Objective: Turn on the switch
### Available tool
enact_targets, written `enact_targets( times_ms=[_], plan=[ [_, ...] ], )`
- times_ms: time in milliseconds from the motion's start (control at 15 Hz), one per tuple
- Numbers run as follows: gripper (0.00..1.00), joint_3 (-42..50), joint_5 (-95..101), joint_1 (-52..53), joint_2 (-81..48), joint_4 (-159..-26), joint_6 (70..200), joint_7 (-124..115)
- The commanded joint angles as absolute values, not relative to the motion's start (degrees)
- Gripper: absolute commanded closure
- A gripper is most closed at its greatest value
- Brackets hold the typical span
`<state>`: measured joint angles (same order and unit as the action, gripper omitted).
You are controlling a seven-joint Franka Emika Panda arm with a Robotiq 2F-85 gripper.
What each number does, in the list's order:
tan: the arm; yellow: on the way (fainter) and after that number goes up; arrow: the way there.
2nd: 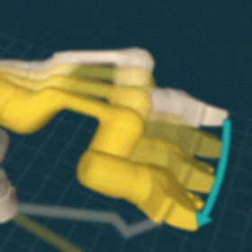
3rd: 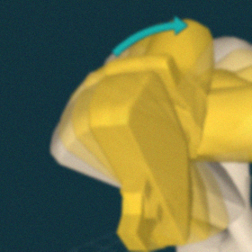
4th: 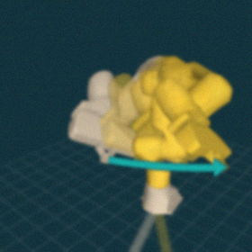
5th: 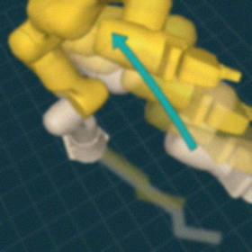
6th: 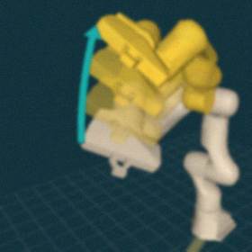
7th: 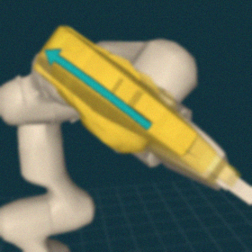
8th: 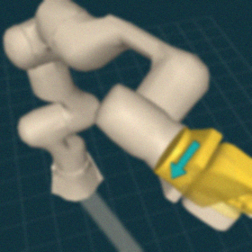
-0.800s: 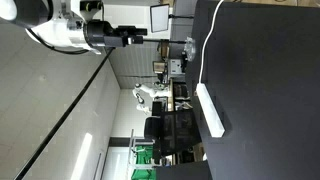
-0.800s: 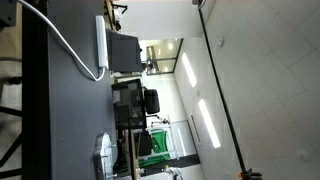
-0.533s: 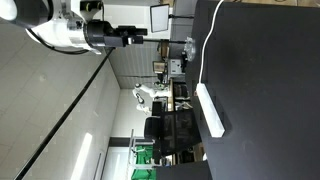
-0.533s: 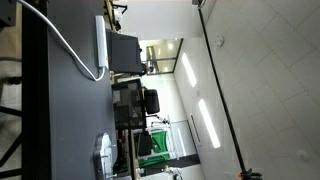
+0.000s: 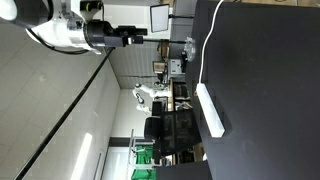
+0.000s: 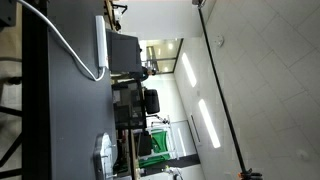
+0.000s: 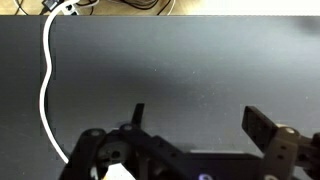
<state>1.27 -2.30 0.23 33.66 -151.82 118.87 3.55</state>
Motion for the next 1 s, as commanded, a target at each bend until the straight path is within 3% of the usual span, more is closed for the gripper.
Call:
enact_targets(
  times_ms=[0,467,933],
  plan=[
    [0.0,1.4,-2.2,0.3,33.7,-151.7,118.7,3.5],
    [0.0,1.4,-2.2,0.3,33.7,-151.7,118.7,3.5],
    [0.0,4.2,-0.4,-2.9,11.8,-137.9,133.7,4.7]
  ],
)
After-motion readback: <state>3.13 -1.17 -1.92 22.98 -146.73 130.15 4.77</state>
